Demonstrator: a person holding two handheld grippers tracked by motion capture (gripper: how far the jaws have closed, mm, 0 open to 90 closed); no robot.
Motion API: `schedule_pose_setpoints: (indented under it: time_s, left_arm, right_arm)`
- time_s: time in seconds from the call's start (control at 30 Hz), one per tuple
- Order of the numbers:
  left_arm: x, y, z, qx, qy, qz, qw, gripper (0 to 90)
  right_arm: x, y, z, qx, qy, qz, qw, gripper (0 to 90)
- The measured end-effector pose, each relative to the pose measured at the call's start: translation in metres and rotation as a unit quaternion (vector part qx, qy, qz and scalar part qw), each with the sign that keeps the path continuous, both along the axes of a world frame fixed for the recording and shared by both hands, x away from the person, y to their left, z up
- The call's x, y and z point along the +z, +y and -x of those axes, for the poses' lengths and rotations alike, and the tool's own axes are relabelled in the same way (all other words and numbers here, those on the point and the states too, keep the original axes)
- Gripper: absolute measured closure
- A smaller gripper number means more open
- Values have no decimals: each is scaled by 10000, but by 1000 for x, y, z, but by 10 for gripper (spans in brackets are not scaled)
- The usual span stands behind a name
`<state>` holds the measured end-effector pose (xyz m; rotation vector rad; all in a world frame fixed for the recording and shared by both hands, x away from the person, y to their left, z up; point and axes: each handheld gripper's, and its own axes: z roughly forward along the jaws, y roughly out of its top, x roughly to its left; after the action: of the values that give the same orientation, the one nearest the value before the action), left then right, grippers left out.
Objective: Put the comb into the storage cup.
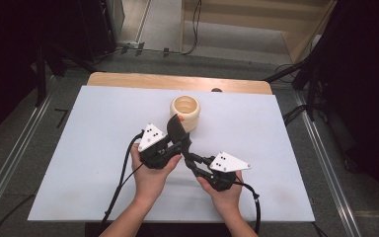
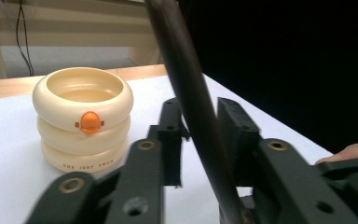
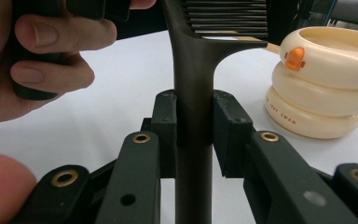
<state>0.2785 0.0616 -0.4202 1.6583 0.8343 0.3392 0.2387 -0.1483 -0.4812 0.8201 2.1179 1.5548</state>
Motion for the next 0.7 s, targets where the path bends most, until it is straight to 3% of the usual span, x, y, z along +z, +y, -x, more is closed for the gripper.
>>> schedule_pose_setpoints:
  time_s: [0.17, 0.3, 0.43, 0.63, 0.67, 0.7]
  left_arm:
    - [0, -1, 0, -101, 55, 127, 9999, 804]
    - [-1, 2, -4, -369, 229, 383, 9983, 822]
    - [-1, 2, -4, -588, 258, 468, 9968, 853]
    - [0, 4, -6, -645, 265, 468, 9965, 855]
    - [0, 4, -6, -642, 252, 454, 9966, 854]
    - [1, 5, -6, -620, 237, 445, 9968, 854]
  right_arm:
    - [-1, 1, 1, -50, -22, 24, 10000, 709]
    - [-2, 1, 0, -65, -67, 13, 10000, 708]
    - [-3, 3, 0, -52, -87, 12, 9999, 699]
    - [-3, -1, -2, 141, -94, -219, 9996, 539]
    - [-3, -3, -2, 211, -84, -264, 9994, 480]
    - [-3, -3, -2, 211, -84, -264, 9994, 480]
